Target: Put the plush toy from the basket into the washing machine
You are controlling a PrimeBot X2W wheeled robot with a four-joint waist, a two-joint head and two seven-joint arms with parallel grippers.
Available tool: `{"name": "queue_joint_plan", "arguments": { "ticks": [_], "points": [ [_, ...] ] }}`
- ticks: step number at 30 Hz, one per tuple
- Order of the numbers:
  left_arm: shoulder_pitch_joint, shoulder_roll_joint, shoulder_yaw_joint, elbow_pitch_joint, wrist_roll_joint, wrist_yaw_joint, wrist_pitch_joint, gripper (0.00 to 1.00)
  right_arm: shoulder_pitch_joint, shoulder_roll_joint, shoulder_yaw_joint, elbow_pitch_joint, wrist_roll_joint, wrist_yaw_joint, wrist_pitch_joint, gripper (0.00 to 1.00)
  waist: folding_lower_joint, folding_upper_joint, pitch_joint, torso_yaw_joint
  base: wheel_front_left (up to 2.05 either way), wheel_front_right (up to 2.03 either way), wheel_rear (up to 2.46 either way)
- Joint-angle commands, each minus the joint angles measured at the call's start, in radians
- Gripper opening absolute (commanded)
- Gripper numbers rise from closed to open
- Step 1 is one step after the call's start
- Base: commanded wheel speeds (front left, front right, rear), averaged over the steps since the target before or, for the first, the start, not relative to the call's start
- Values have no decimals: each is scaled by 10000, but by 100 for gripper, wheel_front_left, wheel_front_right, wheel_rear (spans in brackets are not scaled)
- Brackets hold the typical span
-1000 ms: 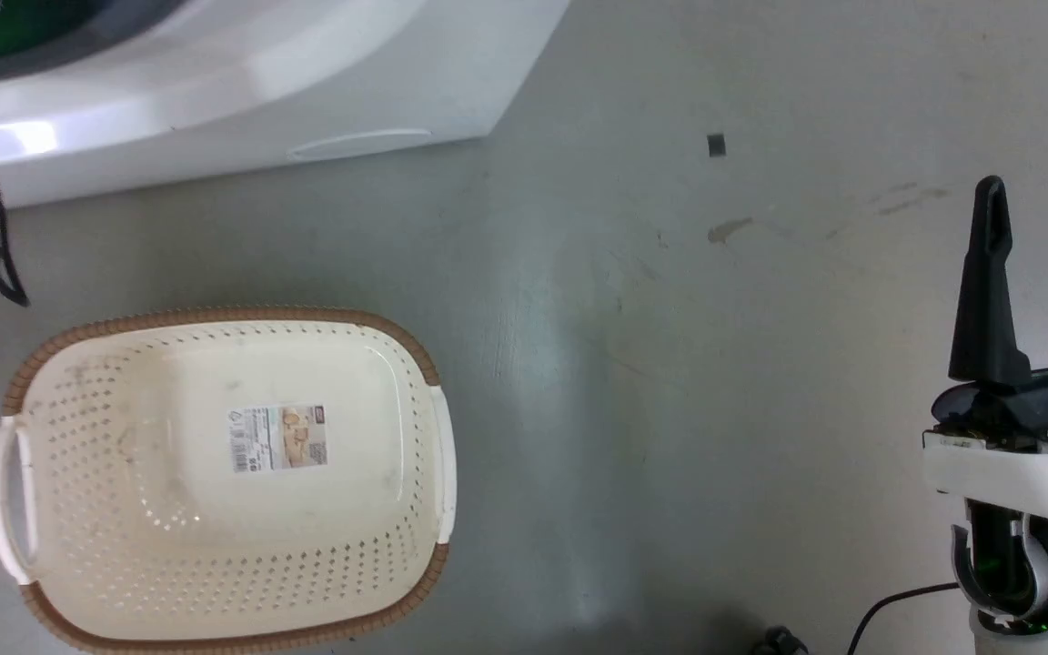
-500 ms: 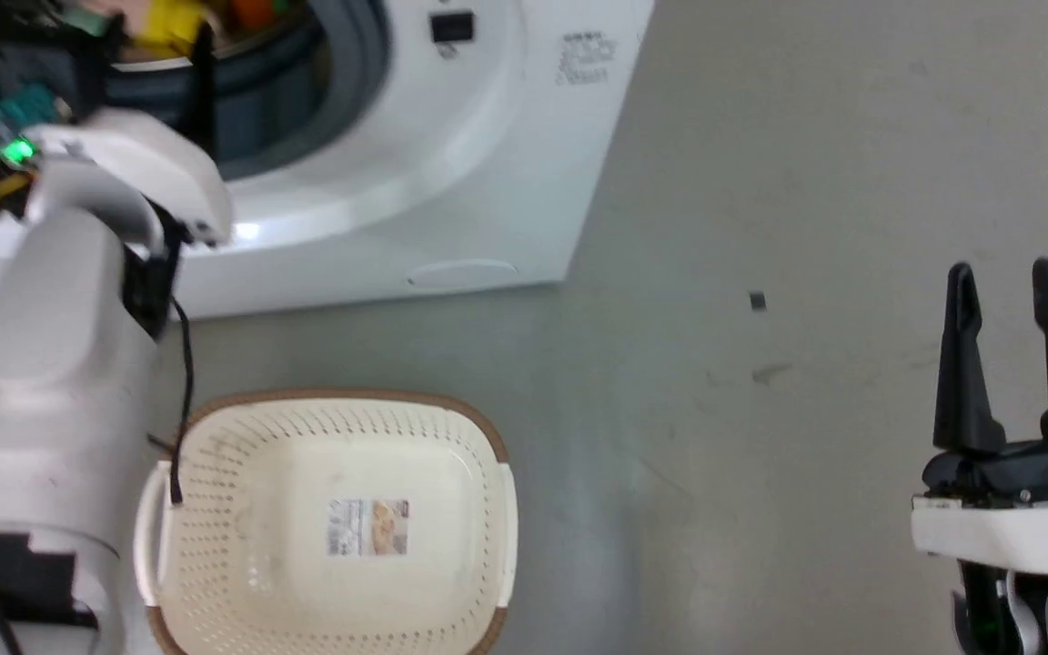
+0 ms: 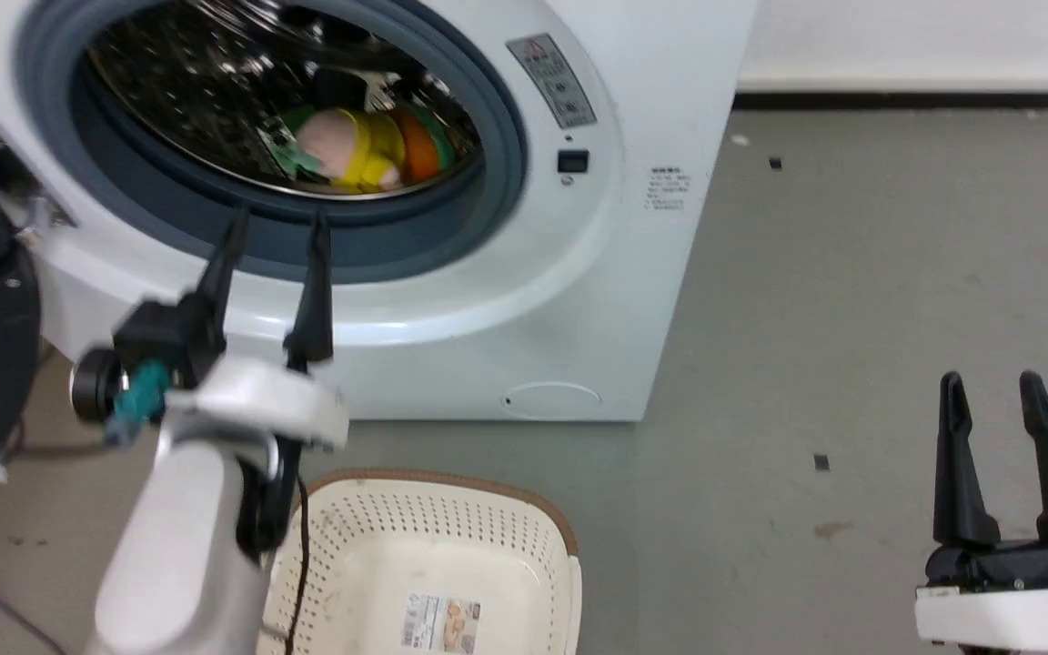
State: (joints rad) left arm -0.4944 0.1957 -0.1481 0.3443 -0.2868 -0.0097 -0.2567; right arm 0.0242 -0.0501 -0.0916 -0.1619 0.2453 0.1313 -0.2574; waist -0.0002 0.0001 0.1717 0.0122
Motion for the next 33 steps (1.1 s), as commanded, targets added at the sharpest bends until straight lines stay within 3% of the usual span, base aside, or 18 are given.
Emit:
{"name": "queue_joint_plan", "arguments": {
  "ticks": [1,6,11,28,29,33],
  "points": [
    [556,-37,81,-322,97,110,-49,100,206,-1,4,26,-44,-6,-44,100,2,-1,-444,314,0,0,0],
    [2498,-192,280,-1549,312,371,-50,100,541,-1,34,72,-8,-6,-44,100,2,-1,-822,465,0,0,0],
    [4112,-522,183,-1977,302,266,-50,100,779,-1,80,153,42,-6,-44,100,2,-1,-1116,588,0,0,0],
    [5284,-754,-59,-2103,984,361,-51,100,1143,-1,318,502,98,-6,-44,100,2,-1,-1464,543,0,0,0],
    [5287,-748,-53,-2095,988,330,-51,0,1148,-1,321,513,97,-6,-44,0,2,-1,-1472,537,0,0,0],
    [5155,-783,-6,-2137,988,331,97,0,950,0,334,536,18,2,91,0,2,-1,-1484,511,0,0,0]
  ]
}}
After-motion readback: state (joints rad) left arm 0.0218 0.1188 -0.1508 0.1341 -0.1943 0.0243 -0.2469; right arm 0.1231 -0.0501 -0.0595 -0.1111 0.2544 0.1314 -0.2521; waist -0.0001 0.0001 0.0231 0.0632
